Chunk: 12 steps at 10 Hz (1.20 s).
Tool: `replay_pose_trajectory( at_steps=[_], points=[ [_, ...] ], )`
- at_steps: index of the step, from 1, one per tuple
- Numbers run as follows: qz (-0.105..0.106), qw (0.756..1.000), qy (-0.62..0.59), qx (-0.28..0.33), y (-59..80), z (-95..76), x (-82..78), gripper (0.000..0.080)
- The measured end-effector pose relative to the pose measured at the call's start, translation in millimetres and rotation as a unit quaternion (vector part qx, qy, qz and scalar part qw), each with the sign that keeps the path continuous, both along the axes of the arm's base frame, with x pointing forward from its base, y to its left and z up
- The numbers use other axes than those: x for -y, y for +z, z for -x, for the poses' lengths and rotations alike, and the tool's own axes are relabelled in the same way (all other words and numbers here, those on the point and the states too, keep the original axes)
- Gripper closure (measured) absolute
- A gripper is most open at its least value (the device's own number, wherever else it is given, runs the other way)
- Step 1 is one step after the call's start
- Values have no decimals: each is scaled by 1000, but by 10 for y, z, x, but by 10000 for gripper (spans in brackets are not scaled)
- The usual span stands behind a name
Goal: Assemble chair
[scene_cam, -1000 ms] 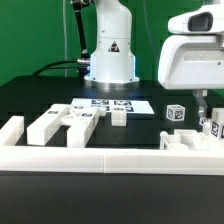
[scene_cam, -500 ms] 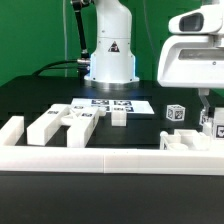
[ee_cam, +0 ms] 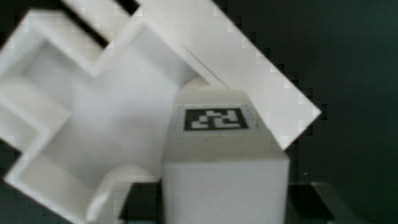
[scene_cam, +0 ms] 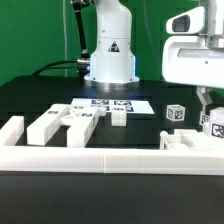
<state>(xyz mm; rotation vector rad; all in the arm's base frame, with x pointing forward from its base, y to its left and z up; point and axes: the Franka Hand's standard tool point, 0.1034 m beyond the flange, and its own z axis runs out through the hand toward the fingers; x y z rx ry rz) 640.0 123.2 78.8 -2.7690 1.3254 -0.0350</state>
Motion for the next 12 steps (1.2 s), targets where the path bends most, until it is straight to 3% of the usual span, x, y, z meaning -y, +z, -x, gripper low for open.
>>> replay_pose_trajectory(
  at_steps=[4,7,8,9,10,11,12],
  points=[
    [-9,986,-169,-10,2,9,-9,510],
    [-13,981,-194,-12,1,11,-8,510],
    [-12,983,-181,-12,-6,13,-9,429],
    [-12,983,-180,-12,-5,13,-16,248],
    [-10,988,-156,-13,9,11,-32,248],
    [-8,995,-99,-8,18,2,-49,171],
    [-5,999,-47,-5,11,1,-40,155]
  ],
)
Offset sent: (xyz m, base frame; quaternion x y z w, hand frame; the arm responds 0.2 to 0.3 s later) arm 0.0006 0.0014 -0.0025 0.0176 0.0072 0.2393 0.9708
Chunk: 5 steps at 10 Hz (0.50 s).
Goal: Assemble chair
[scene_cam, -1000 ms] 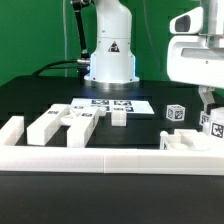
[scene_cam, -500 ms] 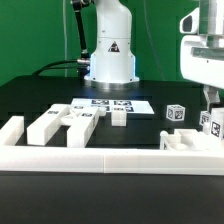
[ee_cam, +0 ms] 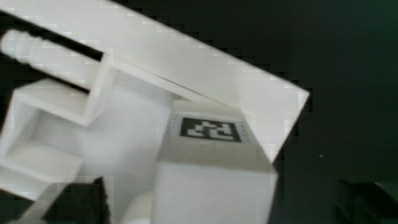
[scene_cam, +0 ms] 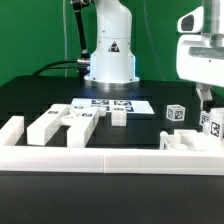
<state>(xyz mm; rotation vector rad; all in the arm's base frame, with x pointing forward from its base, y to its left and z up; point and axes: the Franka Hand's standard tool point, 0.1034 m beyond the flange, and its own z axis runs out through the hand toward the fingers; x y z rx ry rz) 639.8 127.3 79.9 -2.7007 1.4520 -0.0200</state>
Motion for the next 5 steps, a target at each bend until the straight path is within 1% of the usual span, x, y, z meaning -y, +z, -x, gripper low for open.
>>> replay_pose_trajectory(
  at_steps=[3,5],
  points=[
    [6,994,108,6,-5,2,2,151],
    [23,979,204,9,-7,5,12,151]
  ],
)
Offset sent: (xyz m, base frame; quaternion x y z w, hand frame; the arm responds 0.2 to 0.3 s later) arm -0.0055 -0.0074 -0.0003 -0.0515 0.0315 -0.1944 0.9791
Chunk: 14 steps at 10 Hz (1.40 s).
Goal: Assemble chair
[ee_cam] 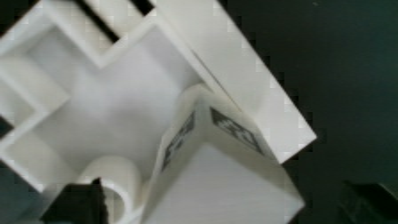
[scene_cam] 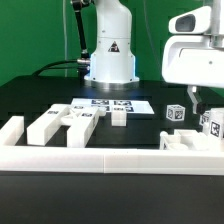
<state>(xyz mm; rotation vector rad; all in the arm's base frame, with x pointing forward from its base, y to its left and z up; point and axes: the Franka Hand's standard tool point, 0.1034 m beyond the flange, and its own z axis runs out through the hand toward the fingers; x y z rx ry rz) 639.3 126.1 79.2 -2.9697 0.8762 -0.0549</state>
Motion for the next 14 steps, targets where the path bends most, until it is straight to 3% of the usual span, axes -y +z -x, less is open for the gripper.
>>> replay_pose_trajectory(
  at_steps=[6,9,11,12,13,14],
  points=[
    [19,975,223,9,9,-17,20,151],
    [24,949,313,11,9,-17,20,151],
    [23,951,309,11,7,-16,21,403],
    [23,953,301,10,5,-15,22,403],
    [23,953,301,10,5,-15,23,513],
    [22,955,295,10,5,-15,21,513]
  ],
)
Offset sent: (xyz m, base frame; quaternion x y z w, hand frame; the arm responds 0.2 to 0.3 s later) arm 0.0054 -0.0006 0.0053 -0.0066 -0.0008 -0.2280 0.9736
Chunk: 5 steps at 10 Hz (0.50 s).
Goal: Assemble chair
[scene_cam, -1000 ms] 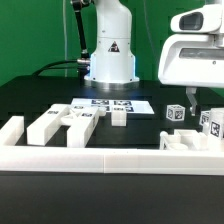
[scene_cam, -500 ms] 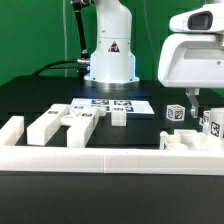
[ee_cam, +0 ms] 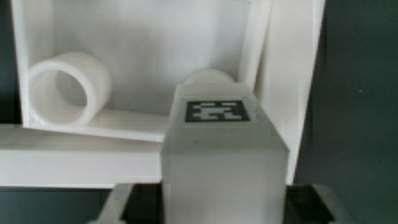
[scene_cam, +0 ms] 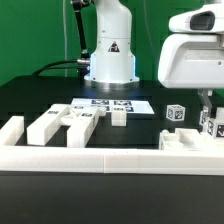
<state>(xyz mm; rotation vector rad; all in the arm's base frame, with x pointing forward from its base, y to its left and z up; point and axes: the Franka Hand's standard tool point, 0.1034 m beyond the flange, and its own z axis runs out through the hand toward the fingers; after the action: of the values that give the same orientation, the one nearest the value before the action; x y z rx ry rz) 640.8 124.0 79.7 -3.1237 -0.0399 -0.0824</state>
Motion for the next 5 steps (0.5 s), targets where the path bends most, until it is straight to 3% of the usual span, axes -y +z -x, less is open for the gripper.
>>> replay_pose_trajectory(
  at_steps=[3,5],
  points=[
    [-4,992,-123,-2,-1,-7,53,513],
    [1,973,-231,-6,8,5,146,511]
  ],
)
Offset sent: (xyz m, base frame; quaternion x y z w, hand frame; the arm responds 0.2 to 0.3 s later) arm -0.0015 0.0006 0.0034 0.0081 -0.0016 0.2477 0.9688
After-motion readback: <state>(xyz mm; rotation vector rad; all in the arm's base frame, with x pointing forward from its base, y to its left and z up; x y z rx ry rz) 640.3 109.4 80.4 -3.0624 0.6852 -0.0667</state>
